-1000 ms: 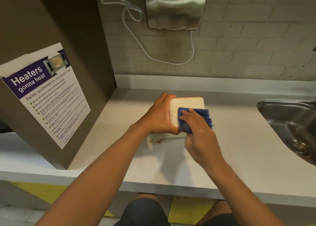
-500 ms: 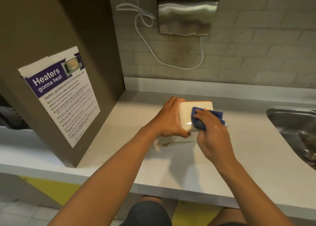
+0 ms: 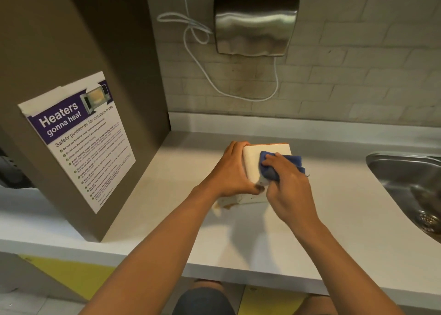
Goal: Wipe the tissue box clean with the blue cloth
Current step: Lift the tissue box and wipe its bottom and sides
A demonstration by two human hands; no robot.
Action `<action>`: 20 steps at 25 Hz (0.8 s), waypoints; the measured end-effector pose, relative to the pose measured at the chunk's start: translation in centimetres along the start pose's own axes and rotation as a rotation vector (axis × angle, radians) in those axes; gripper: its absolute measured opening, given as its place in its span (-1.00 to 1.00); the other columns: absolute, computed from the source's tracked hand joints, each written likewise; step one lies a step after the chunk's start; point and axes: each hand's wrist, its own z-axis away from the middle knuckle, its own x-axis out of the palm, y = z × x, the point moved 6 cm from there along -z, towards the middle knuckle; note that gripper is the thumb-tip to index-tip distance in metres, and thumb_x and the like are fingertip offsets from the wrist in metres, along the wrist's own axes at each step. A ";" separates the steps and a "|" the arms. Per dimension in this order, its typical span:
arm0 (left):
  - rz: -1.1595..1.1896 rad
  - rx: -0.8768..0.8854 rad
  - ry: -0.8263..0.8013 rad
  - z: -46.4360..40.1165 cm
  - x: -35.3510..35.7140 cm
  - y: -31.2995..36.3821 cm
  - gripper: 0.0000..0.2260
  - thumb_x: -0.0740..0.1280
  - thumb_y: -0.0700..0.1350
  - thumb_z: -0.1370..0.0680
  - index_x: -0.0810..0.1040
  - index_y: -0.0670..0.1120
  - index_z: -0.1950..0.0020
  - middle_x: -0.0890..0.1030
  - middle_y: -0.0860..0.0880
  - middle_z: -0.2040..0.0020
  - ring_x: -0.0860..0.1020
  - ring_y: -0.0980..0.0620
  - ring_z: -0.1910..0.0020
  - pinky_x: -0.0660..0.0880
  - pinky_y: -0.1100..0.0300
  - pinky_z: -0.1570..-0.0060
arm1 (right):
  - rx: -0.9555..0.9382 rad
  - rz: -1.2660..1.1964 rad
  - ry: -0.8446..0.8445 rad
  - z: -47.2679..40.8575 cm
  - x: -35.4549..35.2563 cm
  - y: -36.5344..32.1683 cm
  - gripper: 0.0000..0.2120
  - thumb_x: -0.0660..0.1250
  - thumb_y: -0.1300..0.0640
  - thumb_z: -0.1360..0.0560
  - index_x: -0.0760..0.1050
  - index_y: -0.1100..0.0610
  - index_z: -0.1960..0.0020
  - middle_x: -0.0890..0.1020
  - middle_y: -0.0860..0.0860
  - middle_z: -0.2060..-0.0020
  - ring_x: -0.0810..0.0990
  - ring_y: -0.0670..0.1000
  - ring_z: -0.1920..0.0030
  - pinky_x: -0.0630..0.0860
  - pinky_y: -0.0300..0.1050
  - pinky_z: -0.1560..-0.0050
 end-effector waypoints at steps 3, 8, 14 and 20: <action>0.037 0.014 0.013 -0.1 0.2 -0.1 -0.16 0.68 -0.02 -0.21 0.30 0.02 -0.36 0.37 0.07 -0.23 0.42 0.08 -0.20 0.39 0.32 -0.10 | 0.005 0.020 0.003 -2.4 1.3 -1.0 -0.60 0.26 0.34 -0.43 0.54 0.13 -0.24 0.57 0.03 -0.23 0.48 0.09 -0.29 0.35 -0.23 -0.17; 0.071 0.038 -0.034 0.2 0.3 -1.1 -0.19 0.61 0.02 -0.28 0.29 -0.01 -0.43 0.39 0.03 -0.33 0.47 0.07 -0.24 0.42 0.33 -0.18 | -0.184 0.049 -0.141 -0.1 2.7 -3.5 -0.56 0.16 0.30 -0.34 0.60 0.12 -0.15 0.57 0.02 -0.25 0.40 0.00 -0.38 0.27 -0.22 -0.31; 0.043 0.021 0.019 0.2 0.6 -0.1 -0.11 0.71 0.02 -0.18 0.30 0.04 -0.38 0.37 0.09 -0.24 0.43 0.10 -0.19 0.44 0.29 -0.11 | -0.029 -0.023 0.034 -2.8 -0.4 -1.3 -0.71 0.23 0.38 -0.37 0.61 0.13 0.04 0.67 0.01 0.03 0.56 0.02 -0.07 0.38 -0.36 0.15; 0.106 0.014 -0.020 -0.3 0.3 -0.9 -0.33 0.56 -0.06 -0.41 0.31 -0.03 -0.41 0.39 0.04 -0.31 0.47 0.06 -0.23 0.42 0.32 -0.15 | -0.117 -0.041 -0.055 -0.6 3.2 -3.3 -0.64 0.16 0.28 -0.35 0.60 0.15 -0.06 0.61 0.04 -0.17 0.48 0.03 -0.27 0.35 -0.25 -0.22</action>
